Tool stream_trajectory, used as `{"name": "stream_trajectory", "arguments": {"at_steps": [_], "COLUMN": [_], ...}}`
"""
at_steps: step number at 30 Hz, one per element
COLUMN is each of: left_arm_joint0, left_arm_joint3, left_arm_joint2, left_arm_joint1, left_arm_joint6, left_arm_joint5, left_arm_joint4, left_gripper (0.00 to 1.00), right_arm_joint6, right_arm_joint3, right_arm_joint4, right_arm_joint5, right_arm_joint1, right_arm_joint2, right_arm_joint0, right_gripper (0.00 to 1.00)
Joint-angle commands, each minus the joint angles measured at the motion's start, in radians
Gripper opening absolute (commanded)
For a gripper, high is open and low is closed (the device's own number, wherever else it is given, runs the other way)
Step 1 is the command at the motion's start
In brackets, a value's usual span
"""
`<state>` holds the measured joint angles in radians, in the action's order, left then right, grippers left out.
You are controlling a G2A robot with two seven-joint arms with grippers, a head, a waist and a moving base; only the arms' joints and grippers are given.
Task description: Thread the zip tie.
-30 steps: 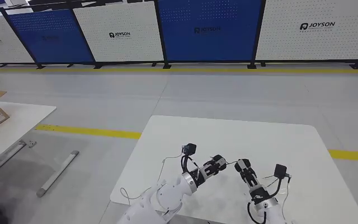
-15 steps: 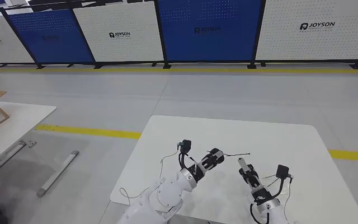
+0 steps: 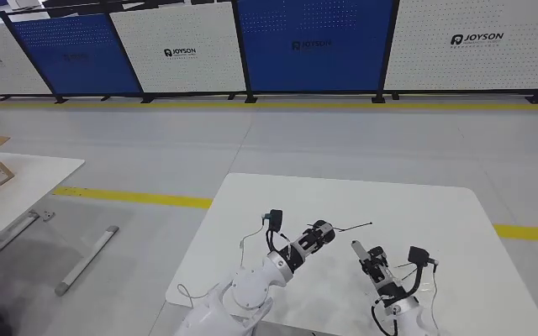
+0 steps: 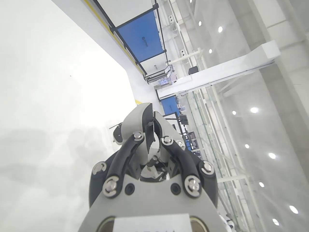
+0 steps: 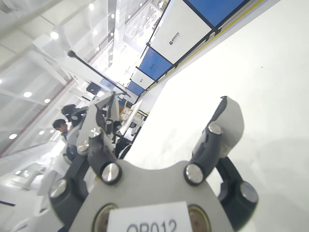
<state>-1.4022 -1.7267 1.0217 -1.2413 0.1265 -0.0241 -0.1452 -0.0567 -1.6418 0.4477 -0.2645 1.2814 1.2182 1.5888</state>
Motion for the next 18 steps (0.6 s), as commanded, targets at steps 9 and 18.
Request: {"name": "stream_trajectory", "arguments": {"at_steps": [9, 18], "left_arm_joint0": [-0.012, -0.012], "left_arm_joint3": [-0.024, -0.029], "left_arm_joint2": [0.015, 0.004], "left_arm_joint1": [0.002, 0.000], "left_arm_joint6": [0.017, 0.025], "left_arm_joint5": [0.020, 0.035], "left_arm_joint4": [-0.029, -0.039], "left_gripper": [0.00, 0.00], "right_arm_joint6": [0.069, 0.066], "right_arm_joint3": [0.008, 0.029], "right_arm_joint4": [0.211, 0.362], "right_arm_joint5": [0.023, -0.002], "right_arm_joint1": [-0.003, -0.008], "right_arm_joint2": [-0.015, -0.034], "right_arm_joint0": [-0.007, -0.024], "right_gripper": [1.00, 1.00]}}
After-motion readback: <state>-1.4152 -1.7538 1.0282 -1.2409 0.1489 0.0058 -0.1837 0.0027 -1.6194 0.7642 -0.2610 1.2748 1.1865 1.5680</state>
